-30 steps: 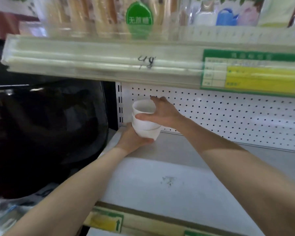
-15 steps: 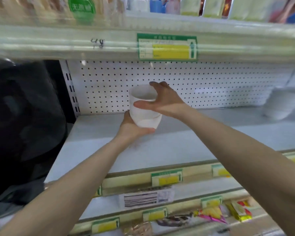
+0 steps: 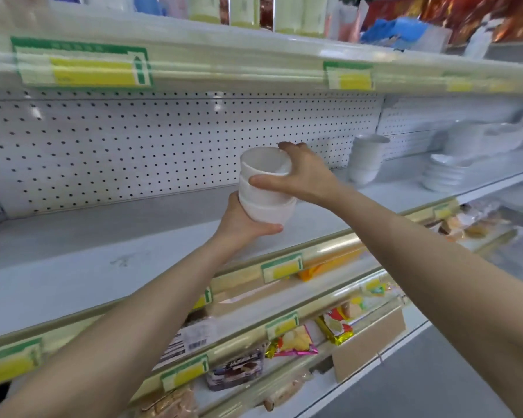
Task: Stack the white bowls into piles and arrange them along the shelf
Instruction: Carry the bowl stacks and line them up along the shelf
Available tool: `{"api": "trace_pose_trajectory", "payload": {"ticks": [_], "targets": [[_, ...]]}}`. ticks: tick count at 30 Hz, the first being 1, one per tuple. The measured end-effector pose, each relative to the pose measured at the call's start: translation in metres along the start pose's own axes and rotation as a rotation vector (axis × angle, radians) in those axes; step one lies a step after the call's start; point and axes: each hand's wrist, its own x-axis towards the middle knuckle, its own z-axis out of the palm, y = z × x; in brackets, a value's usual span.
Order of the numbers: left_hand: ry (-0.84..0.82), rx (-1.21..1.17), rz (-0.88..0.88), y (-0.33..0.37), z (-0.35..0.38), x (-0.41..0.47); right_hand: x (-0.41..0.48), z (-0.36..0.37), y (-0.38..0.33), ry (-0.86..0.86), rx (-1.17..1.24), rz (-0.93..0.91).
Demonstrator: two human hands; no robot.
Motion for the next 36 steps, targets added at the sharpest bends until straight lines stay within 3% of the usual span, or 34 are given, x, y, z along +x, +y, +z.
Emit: {"api": "trace_pose_trajectory", "payload": {"ticks": [21, 36], "targets": [[-0.273, -0.170, -0.020, 0.068, 0.423, 0.069, -0.066, -0.219, 0.341, 0.129, -0.132, 0.238], [-0.422, -0.201, 0.033, 0.104, 0.653, 0.192, -0.010, -0.324, 0.565, 0.212, -0.251, 0.379]]}}
